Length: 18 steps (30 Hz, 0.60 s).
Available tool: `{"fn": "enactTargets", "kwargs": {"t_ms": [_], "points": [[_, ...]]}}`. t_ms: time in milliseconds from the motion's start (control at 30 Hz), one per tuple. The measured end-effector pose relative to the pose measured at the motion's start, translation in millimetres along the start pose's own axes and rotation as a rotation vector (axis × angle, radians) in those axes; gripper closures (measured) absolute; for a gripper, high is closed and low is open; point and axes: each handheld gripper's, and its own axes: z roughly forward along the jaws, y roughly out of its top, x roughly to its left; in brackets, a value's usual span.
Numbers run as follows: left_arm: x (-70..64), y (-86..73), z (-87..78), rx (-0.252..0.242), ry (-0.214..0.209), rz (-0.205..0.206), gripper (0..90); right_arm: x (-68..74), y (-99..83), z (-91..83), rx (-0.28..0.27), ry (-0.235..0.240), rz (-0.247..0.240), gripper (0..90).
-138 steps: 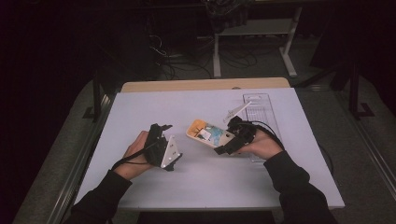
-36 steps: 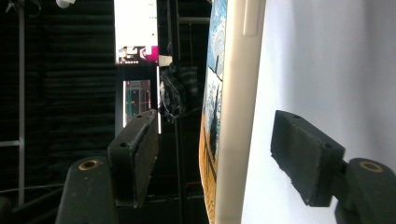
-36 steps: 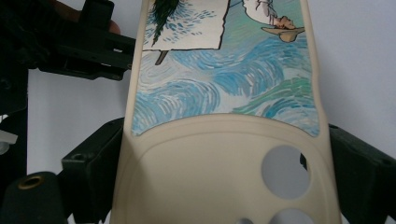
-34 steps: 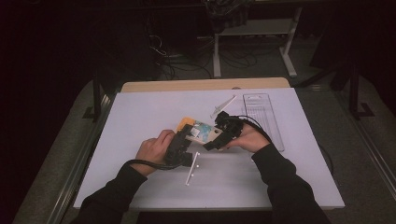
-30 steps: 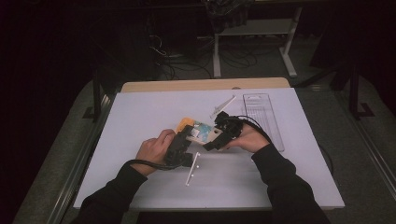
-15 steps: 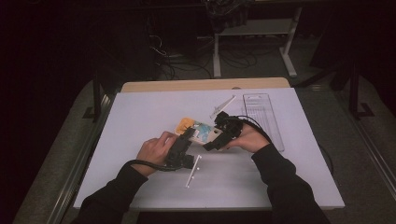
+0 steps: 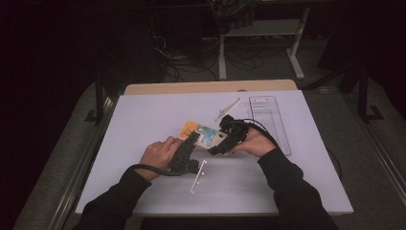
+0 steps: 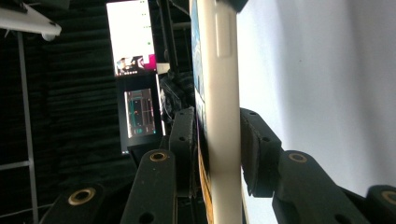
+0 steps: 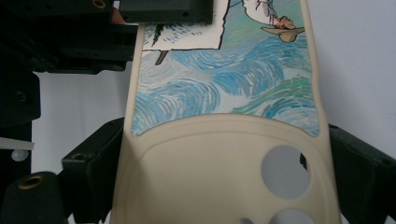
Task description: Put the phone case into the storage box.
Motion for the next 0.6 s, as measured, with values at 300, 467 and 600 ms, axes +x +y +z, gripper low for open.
{"fn": "enactTargets", "kwargs": {"t_ms": [300,467,600], "points": [[1.2,1.3,-2.0,-0.001,-0.003,0.002,76.5,0.5,1.1,3.0,0.002,0.018,0.004,9.8],[2.5,0.2,-3.4,-0.005,0.003,-0.003,78.6,1.5,1.6,2.6,0.002,0.023,0.008,9.6],[1.4,0.4,-4.1,-0.005,0.004,0.001,78.9,1.6,1.4,3.9,0.002,0.020,-0.003,9.4]]}}
